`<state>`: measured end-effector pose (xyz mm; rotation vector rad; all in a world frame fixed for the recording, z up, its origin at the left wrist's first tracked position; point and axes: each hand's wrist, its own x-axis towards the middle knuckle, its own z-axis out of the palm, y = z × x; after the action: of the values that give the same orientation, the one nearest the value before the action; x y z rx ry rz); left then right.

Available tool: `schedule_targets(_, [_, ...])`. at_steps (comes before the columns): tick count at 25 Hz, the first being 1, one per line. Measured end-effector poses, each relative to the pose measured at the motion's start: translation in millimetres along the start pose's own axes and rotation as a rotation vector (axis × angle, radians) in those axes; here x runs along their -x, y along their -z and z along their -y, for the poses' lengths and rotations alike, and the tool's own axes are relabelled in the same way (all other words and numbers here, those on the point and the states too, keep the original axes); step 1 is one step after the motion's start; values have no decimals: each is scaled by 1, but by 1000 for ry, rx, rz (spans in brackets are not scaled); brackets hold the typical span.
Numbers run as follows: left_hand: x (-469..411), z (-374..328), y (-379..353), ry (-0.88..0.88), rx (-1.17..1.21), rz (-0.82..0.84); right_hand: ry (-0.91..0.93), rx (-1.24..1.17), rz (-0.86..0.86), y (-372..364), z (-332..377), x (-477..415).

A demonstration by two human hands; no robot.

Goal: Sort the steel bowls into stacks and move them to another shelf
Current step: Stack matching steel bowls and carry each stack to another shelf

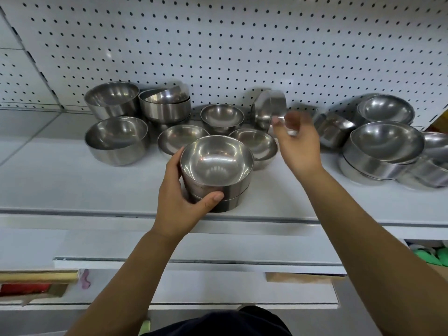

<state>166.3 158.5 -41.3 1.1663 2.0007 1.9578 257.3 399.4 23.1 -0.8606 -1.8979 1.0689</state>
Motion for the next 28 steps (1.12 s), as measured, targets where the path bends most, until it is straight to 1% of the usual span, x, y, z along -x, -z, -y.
schedule_targets(2, [0, 1, 1, 10, 7, 19, -97, 30, -41, -9, -5, -23])
schedule_targets(4, [1, 4, 2, 24, 7, 44, -166, 36, -45, -18, -10, -44])
schedule_targets(8, [1, 6, 4, 62, -36, 81, -225, 54, -45, -25, -13, -69])
schedule_targets(10, [1, 5, 4, 70, -40, 89, -244, 55, -3, -27, -11, -74])
schedule_targets(12, [1, 5, 4, 74, -34, 84, -257, -4, 26, -28, -10, -74])
schedule_targets(14, [2, 5, 5, 80, -33, 77, -281, -89, 16, -29, -11, -73])
schedule_targets(19, [1, 4, 4, 77, -45, 76, -343, -398, -13, -28, -16, -67])
schedule_targets(22, [1, 5, 4, 76, -35, 73, -340, -502, 5, -23, -15, -65])
schedule_targets(25, [1, 3, 4, 87, -16, 72, -291, -551, 97, -13, -3, -56])
schedule_targets(28, [2, 3, 4, 84, -11, 69, -187, -618, 114, -1, 15, -41])
